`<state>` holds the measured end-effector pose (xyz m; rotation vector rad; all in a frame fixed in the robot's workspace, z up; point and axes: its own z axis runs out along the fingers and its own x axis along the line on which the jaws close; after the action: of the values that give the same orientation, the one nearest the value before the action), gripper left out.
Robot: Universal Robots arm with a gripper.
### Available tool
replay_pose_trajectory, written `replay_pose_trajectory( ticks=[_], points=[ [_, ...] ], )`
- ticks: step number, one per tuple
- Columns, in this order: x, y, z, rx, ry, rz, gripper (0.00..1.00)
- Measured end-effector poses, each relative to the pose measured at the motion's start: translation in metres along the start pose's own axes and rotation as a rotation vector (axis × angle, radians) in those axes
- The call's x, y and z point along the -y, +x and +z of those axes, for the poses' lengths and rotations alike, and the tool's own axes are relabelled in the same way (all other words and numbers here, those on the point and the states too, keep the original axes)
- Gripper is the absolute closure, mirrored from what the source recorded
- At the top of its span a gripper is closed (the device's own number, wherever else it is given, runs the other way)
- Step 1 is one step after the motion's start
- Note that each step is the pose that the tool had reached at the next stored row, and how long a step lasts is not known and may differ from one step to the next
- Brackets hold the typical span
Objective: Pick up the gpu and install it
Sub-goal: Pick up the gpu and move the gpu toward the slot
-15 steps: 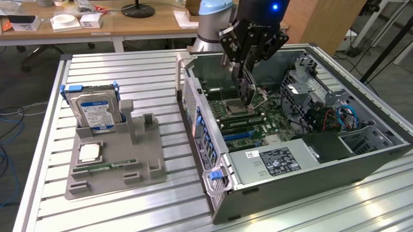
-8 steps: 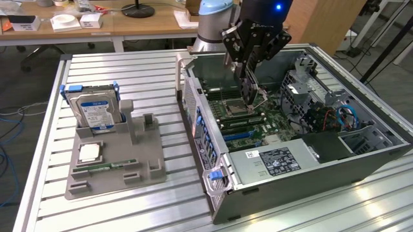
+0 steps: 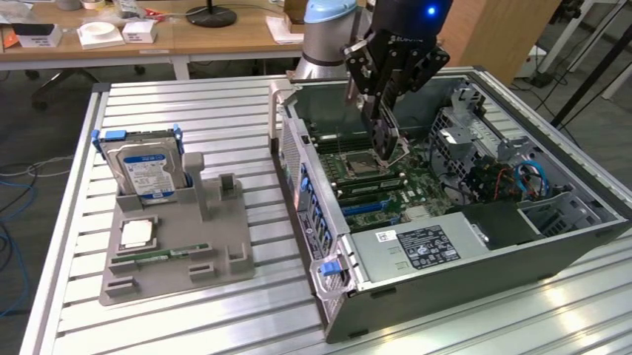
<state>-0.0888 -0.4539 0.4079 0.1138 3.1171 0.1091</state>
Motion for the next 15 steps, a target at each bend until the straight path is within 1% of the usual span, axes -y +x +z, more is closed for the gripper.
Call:
replay_pose_trajectory(
  ticks=[15],
  points=[
    [-0.0007,-0.0101,0.0003,0.0,-0.0001,0.0,0.74]
  ],
)
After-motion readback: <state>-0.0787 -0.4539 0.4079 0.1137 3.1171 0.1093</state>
